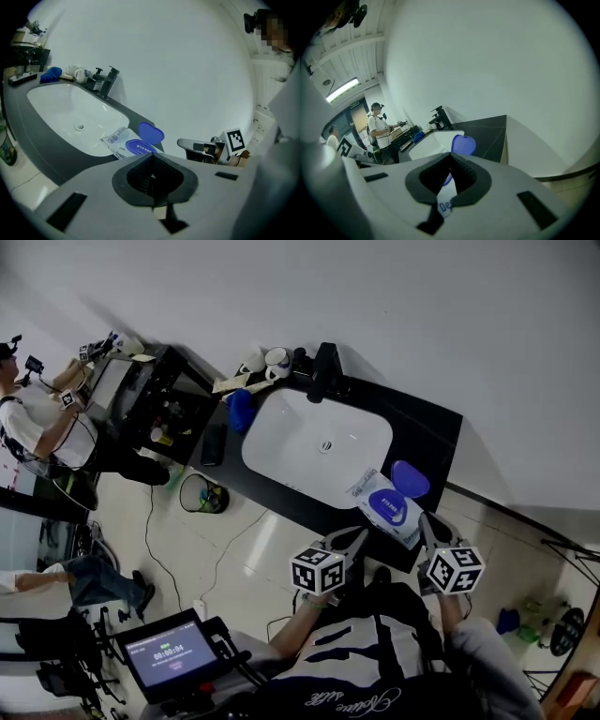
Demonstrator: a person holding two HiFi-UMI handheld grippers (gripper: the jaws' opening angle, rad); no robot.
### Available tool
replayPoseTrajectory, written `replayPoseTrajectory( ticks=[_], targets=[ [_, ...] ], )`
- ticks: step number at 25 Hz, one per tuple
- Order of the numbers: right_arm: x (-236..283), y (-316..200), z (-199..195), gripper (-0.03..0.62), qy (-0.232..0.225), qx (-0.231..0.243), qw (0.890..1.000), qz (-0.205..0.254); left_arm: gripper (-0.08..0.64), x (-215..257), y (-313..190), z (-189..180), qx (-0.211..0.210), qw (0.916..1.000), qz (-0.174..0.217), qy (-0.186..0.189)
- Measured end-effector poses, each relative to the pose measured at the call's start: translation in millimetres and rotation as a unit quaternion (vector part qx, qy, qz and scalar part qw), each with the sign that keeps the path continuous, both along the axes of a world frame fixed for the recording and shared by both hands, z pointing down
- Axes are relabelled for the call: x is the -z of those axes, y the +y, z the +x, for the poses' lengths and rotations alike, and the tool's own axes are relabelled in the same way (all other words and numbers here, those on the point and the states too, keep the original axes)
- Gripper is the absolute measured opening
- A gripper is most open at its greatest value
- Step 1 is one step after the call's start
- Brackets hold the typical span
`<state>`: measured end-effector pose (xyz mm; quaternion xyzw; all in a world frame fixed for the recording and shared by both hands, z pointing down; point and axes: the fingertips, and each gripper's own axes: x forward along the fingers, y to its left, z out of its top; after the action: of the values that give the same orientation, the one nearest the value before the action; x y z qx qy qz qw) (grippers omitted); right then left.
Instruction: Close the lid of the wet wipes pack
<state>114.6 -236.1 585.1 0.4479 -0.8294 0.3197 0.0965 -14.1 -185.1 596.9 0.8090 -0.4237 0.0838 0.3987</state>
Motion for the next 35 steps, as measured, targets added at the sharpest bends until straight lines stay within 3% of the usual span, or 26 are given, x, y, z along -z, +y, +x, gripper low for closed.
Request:
replayPoseTrajectory(
  ticks=[6, 13, 17, 22, 28, 35],
  targets=[
    [-8.7, -34.4, 23.4, -0.002, 0.015, -0.059, 0.998, -0.008, 0.0, -26.8, -34.4, -1.5, -0.069, 0.9967, -0.02, -0.039],
    [-40.2, -79.0, 43.7, -0.002, 0.039, -0.1, 0.993, -0.044, 0.0, -53.7, -61.5, -3.7, -0.153, 0.9842, -0.051, -0.073],
    [-51.7, -86.5, 36.9, -0.002, 0.033, -0.07, 0.994, -0.077, 0.0, -65.0, -65.5, -4.1, -0.19, 0.9759, -0.065, -0.085],
    [-33.9, -74.6, 14.6, -0.002, 0.002, -0.037, 0.996, -0.082, 0.0, -67.0, -69.2, -2.6, -0.205, 0.9728, -0.082, -0.071],
    [-25.8, -39.0, -23.2, -0.002, 0.0, 0.021, 0.995, -0.096, 0.001, -66.2, -76.2, -8.8, -0.195, 0.9752, -0.085, -0.061],
    [-48.9, -15.7, -65.1, -0.002, 0.049, 0.1, 0.988, -0.11, 0.0, -59.5, -87.8, -19.6, -0.163, 0.9823, -0.078, -0.048]
  ],
)
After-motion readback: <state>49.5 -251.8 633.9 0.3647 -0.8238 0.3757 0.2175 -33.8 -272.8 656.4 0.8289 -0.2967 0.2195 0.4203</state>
